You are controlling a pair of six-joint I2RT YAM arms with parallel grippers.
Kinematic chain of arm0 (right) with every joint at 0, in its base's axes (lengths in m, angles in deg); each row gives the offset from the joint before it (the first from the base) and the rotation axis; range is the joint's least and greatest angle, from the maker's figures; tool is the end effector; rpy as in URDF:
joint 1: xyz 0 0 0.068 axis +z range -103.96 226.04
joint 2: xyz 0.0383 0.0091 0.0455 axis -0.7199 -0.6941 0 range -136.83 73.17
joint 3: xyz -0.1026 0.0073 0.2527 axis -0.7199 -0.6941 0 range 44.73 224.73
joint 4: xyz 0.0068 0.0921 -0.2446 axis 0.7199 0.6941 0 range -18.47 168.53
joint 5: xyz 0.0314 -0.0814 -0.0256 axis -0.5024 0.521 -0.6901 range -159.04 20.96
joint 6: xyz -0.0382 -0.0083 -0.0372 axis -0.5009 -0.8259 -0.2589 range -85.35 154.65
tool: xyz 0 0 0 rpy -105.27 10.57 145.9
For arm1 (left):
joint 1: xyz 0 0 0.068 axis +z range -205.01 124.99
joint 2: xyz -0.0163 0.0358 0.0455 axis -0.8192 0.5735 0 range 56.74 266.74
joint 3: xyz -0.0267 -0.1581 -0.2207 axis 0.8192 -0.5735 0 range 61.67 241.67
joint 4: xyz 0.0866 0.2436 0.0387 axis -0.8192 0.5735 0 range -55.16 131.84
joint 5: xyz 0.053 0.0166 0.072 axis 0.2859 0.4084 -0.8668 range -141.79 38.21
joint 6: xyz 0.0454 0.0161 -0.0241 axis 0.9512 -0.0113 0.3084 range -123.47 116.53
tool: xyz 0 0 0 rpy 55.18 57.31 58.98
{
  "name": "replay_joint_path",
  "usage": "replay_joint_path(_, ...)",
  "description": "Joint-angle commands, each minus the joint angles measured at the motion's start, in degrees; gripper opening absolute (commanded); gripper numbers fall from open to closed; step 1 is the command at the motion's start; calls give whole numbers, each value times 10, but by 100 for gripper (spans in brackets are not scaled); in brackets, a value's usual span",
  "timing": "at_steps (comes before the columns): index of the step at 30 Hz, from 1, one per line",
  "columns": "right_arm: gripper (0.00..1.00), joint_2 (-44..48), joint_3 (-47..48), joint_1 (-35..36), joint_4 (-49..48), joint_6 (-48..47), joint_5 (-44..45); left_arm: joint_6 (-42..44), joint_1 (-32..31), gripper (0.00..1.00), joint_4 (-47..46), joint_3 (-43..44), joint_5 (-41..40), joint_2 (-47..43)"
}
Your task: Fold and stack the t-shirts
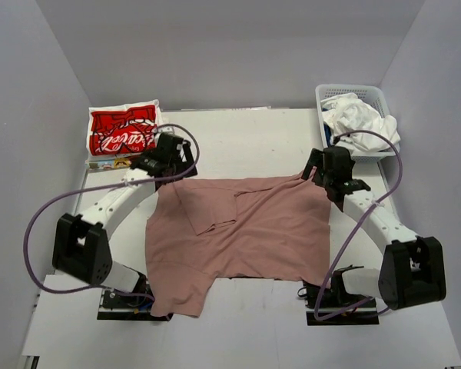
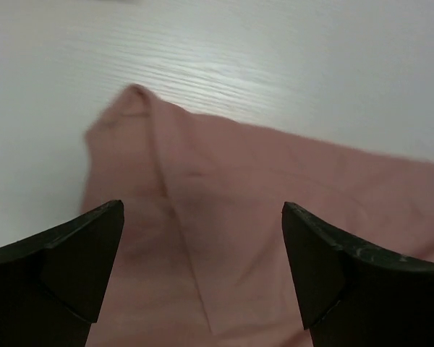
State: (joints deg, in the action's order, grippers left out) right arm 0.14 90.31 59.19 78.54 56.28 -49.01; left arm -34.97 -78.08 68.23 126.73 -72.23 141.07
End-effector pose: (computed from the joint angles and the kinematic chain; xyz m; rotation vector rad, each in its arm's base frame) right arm 0.2722 0.0511 0.2455 0.3538 2.1017 -0.0237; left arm 0.2902 -0.1102 0.2666 -0.3232 2.3897 0.0130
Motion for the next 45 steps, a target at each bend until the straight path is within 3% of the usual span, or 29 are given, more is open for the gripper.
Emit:
replay_joint_path(1,90,35,-35,-2,-11,35,-44,55,-13,100,-51,-81,262,-58)
replay_joint_path(3,90,44,-47,-1,-14,45,-53,43,-25,100,-74,-120,352,-71)
replay_joint_path(6,90,54,-80,-2,-32,54,-87,43,-47,100,-98,-175,387,-71)
replay_joint_path(11,90,30,-112,-3,-36,57,-128,50,-102,91,-79,-149,368,12)
replay_joint_path(16,90,7,-124,-4,-38,61,-151,50,-146,82,-22,-114,261,64)
replay_joint_path(21,90,12,-128,-3,-43,62,-156,32,-158,64,19,-78,187,111)
replay_joint_path(22,90,13,-129,-4,-42,61,-155,23,-158,53,28,-71,170,119)
replay_joint_path(24,90,20,-133,-2,-44,62,-154,15,-158,43,28,-55,156,132)
replay_joint_path(27,90,25,-133,-2,-41,59,-148,10,-158,1,42,-34,134,138)
replay_joint_path(34,90,25,-139,-2,-45,43,-148,27,-145,0,63,48,36,115)
replay_joint_path(37,90,26,-132,-3,-38,42,-125,78,-132,0,68,164,-20,179)
replay_joint_path(38,90,26,-128,-3,-27,40,-121,96,-122,0,68,242,-27,205)
replay_joint_path(40,90,24,-122,-2,-26,33,-123,153,-109,0,68,334,-49,305)
replay_joint_path(41,90,20,-117,-4,-27,32,-121,175,-91,0,86,450,-57,346)
replay_joint_path(43,90,11,-107,-3,-26,35,-124,215,-65,0,112,594,-96,438)
replay_joint_path(44,90,-3,-97,-3,-24,37,-125,226,-48,0,122,752,-96,537)
replay_joint_path(45,90,-7,-88,-2,-20,34,-122,226,-12,8,130,824,-104,580)
